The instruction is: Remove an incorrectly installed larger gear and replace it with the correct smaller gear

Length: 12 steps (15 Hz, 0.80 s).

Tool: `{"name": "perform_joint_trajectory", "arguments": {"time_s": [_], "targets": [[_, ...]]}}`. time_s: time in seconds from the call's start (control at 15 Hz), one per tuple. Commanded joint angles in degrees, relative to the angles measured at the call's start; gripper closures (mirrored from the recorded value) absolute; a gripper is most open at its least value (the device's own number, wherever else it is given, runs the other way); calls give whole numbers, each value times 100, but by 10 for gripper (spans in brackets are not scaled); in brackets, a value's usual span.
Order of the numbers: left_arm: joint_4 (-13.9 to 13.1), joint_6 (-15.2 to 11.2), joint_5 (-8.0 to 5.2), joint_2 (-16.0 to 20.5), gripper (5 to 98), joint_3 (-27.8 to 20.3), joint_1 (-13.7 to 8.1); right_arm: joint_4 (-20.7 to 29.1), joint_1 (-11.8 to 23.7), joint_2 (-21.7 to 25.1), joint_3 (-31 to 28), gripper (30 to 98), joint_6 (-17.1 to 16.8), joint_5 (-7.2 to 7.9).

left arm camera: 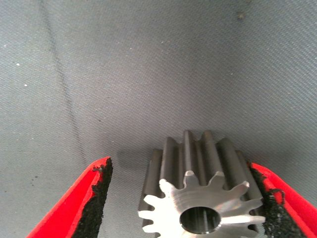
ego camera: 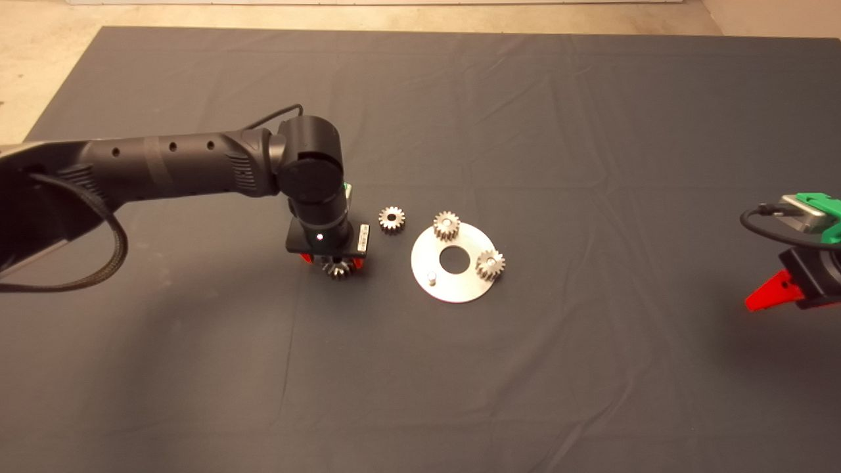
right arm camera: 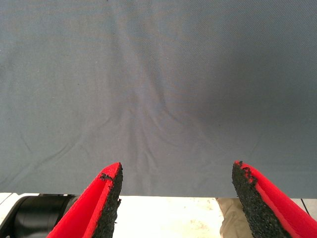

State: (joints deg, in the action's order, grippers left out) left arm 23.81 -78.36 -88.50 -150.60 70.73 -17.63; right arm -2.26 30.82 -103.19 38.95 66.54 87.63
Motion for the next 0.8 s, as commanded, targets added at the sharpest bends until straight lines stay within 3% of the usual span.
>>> {"name": "perform_joint_trajectory", "arguments": {"time_s": [0.0,0.13,0.27,0.47,0.73], "targets": [[-46,5,-454,-18,356,-263,-362,59,83,-4,-29,694,44,9],[-339,-4,-466,-53,355,-263,-740,59,83,-4,-20,694,44,9],[-556,-13,-457,-73,349,-245,-966,59,83,-4,-12,694,44,9],[-763,-48,-463,-97,349,-254,-989,59,83,-13,-12,694,44,9],[-746,-32,-398,-390,349,-35,-955,59,83,-22,-29,694,44,9]]}}
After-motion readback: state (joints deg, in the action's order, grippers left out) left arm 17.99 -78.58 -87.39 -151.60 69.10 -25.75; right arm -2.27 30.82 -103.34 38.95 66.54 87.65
